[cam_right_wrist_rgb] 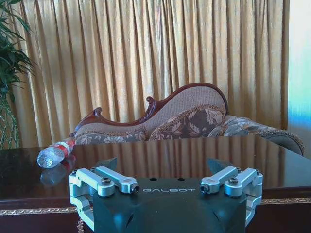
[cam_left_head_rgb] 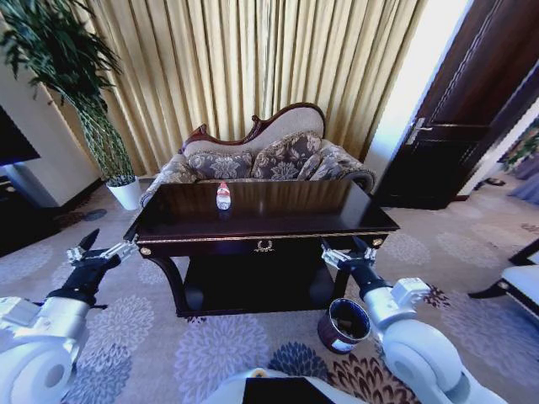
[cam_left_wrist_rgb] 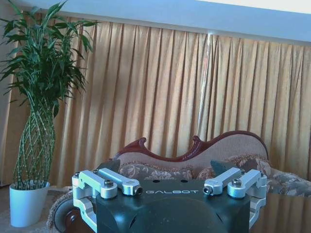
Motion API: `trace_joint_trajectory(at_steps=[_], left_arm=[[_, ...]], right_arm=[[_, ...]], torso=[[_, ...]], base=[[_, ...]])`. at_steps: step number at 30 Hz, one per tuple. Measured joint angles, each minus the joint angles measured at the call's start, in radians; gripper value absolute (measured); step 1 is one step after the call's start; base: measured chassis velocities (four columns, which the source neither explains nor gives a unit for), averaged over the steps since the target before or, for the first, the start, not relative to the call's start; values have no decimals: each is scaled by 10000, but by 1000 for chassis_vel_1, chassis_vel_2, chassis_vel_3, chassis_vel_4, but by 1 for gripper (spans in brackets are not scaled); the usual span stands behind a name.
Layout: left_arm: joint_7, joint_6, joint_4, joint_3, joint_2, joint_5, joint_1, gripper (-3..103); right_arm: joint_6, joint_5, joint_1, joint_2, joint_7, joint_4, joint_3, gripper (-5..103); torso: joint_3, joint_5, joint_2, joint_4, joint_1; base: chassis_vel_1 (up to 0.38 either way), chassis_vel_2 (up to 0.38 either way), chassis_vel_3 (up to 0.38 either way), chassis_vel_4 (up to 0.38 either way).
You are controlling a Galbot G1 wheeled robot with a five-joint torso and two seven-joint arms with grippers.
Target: Move to the front of the table and place the trash on the table into the trash bin.
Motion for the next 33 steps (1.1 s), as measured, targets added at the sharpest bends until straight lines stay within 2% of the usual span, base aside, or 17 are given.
trace_joint_trajectory(at_steps=[17,33], left_arm=[[2,-47,0,-76,12,22,76,100],[2,-85,0,-87,-6,24,98,100]], right_arm=[[-10,-40,57,-31,-92,-57,-74,100],[-20,-58,-35,-46,-137,-71,-44,100]], torso=[[0,0,0,-1,0],[1,0,-1,0,1]], base=[[-22,19,17,-24],[-99,100,104,-94]])
